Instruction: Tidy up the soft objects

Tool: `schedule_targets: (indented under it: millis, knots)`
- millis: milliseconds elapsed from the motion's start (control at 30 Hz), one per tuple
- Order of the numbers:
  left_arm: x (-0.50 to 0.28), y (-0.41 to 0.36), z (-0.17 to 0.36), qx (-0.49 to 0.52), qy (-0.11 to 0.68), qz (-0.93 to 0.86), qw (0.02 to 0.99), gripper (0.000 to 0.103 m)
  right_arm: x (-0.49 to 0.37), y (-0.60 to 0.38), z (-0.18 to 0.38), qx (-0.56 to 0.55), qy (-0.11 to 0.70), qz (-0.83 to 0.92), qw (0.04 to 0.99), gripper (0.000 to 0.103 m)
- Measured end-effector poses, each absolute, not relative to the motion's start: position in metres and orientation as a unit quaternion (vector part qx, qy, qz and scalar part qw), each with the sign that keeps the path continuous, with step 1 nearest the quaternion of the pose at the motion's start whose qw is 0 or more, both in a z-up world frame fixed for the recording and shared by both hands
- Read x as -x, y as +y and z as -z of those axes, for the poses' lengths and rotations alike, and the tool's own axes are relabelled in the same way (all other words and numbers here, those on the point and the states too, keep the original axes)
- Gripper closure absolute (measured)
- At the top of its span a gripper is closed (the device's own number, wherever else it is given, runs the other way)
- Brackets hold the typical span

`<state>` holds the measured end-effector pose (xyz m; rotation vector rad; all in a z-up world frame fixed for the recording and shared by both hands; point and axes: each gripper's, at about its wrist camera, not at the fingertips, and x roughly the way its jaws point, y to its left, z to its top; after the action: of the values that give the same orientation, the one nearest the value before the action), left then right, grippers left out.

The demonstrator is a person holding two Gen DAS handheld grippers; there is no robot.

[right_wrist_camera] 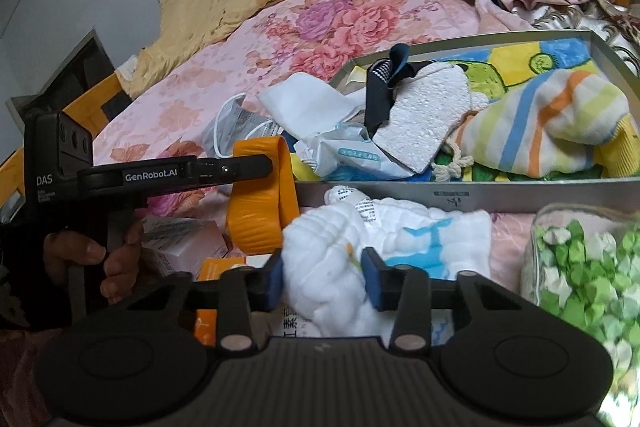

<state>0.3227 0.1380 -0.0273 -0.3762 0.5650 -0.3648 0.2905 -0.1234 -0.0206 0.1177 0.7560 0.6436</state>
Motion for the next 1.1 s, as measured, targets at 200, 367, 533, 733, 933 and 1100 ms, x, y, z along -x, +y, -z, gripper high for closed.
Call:
schedule_targets:
  millis: [200, 367, 533, 733, 933, 1100]
  knots:
    - [-0.317, 0.138, 0.025, 0.192, 0.273, 0.178, 0.926, 0.088, -0.279, -0.119, 0.020, -0.064, 0.349, -0.288, 0.889, 0.078]
    - [-0.311, 0.133, 0.022, 0.189, 0.271, 0.185, 0.926, 0.093, -0.274, -0.121, 0.017, -0.073, 0.341, -0.279, 0.895, 0.082]
    - [-0.309, 0.130, 0.022, 0.190, 0.272, 0.184, 0.925, 0.095, -0.270, -0.123, 0.014, -0.079, 0.337, -0.275, 0.897, 0.083]
    - [-0.304, 0.130, 0.017, 0.191, 0.267, 0.183, 0.927, 0.097, -0.263, -0.126, 0.006, -0.086, 0.325, -0.278, 0.900, 0.084]
    - [-0.298, 0.129, 0.010, 0.190, 0.261, 0.193, 0.927, 0.098, -0.262, -0.128, -0.002, -0.097, 0.311, -0.278, 0.904, 0.084]
    - [-0.291, 0.128, 0.006, 0.189, 0.257, 0.200, 0.926, 0.098, -0.261, -0.131, -0.007, -0.107, 0.303, -0.277, 0.906, 0.084]
